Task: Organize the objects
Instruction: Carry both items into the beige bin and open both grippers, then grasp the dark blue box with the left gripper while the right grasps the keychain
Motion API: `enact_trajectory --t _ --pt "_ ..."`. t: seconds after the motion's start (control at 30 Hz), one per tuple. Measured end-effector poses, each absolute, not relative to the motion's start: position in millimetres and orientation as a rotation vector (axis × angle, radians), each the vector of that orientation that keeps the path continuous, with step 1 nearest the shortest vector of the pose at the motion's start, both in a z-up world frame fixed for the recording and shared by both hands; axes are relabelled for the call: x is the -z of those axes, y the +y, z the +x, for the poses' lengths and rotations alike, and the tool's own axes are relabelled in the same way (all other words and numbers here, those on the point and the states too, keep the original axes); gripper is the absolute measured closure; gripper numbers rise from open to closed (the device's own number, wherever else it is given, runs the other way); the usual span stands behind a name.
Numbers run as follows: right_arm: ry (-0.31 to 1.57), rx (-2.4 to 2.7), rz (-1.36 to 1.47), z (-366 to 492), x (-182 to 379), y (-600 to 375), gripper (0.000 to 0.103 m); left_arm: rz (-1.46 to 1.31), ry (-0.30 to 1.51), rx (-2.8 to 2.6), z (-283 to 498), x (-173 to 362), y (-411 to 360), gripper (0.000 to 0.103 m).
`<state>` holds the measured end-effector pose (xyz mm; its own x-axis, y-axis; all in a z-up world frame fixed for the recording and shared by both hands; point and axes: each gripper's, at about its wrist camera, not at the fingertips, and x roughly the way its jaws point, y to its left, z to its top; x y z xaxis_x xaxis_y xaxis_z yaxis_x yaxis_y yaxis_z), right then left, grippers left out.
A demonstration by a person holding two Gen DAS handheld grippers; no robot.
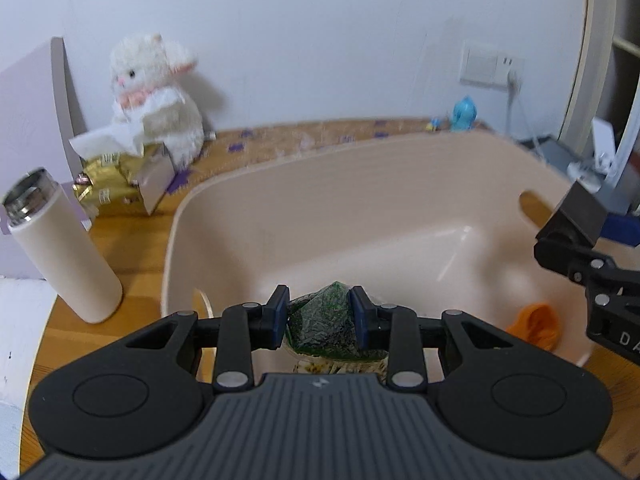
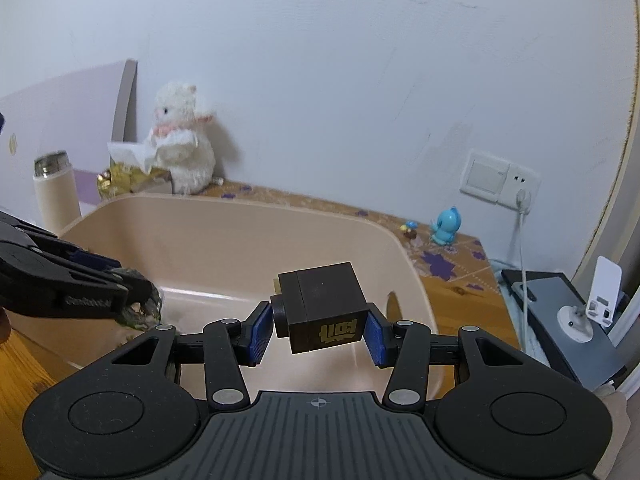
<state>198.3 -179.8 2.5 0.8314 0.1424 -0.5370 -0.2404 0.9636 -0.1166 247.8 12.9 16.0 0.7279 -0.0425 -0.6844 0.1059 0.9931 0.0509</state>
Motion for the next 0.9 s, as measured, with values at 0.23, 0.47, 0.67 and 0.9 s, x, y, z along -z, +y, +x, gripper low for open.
enact_trajectory --t 0.23,0.47,0.67,0.9 --pt "0.630 -0.211 -0.175 213 18 -176 0.058 0.134 0.787 0.082 251 -12 9 0.068" --pt "0.615 -0.206 -0.162 205 7 -184 0.047 0.105 0.770 0.096 242 -20 9 0.044" --pt "0.557 -0.206 -0.161 182 -18 -197 0.028 0.088 0.709 0.094 218 -44 12 0.024" --pt "0.534 -0.207 -0.157 149 -34 -212 0.015 0.082 0.661 0.071 182 -65 19 0.015"
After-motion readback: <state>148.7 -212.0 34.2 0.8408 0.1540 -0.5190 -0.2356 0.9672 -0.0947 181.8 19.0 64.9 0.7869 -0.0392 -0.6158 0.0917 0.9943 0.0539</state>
